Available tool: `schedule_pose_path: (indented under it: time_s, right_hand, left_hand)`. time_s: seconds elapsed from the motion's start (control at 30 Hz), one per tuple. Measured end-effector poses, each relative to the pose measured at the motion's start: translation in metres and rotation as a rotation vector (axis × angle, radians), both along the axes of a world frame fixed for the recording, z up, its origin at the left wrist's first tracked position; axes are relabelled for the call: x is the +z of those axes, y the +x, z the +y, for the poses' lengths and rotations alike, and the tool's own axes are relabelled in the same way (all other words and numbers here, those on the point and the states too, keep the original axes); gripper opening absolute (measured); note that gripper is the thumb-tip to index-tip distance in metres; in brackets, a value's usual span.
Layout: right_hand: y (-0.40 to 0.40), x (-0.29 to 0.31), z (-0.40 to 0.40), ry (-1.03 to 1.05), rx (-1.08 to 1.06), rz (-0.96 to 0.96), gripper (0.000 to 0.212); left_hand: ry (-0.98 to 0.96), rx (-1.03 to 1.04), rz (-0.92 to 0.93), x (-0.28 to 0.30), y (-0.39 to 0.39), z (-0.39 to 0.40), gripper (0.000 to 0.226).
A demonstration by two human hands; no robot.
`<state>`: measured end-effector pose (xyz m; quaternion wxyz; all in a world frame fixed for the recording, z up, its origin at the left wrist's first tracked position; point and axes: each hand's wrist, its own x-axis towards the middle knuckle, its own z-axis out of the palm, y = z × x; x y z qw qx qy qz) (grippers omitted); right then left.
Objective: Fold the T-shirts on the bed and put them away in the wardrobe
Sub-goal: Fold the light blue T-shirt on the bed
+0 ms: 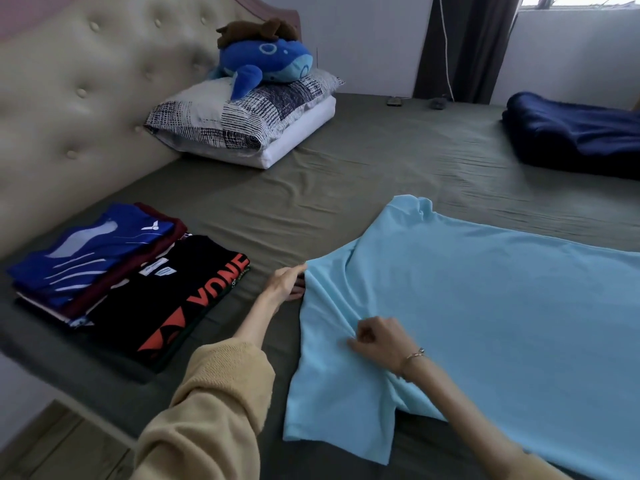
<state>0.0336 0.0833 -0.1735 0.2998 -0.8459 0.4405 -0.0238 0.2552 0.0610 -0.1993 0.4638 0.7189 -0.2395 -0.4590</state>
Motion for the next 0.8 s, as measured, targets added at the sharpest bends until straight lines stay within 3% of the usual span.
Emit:
schedule_pose_path:
  time_s: [0.1,0.2,0.3,0.43,0.57,0.73,0.8]
  right_hand:
    - [0.025,0.002,0.032,0.013,0.116,0.014,0.032]
    - [0.049,0.002,0.054,-0.127,0.193,0.221,0.059]
    - [0.063,0.002,0.058,-0.105,0.198,0.269,0.047]
    - [0.069,0.0,0.05,0.112,0.259,0.252,0.023]
    - [0.068,0.004,0.048,0.341,0.336,0.257,0.028]
    - [0.067,0.007,0.05,0.403,0.402,0.253,0.021]
    - [0.065,0.008,0.05,0.444,0.42,0.245,0.018]
  left_hand:
    - [0.016,-0.097,-0.034,0.002,-0.002,0.007,0.011]
    - [0.044,-0.16,-0.056,0.002,-0.001,0.008,0.008]
    - [0.081,-0.185,-0.055,0.006,0.0,0.006,0.022]
    - [0.167,-0.239,-0.059,0.017,0.002,-0.001,0.035]
    - [0.194,-0.208,-0.074,0.016,0.006,-0.005,0.03]
    - [0.152,-0.147,-0.059,0.013,0.007,0.0,0.031]
    - [0.124,-0.111,-0.094,0.013,0.002,0.002,0.019]
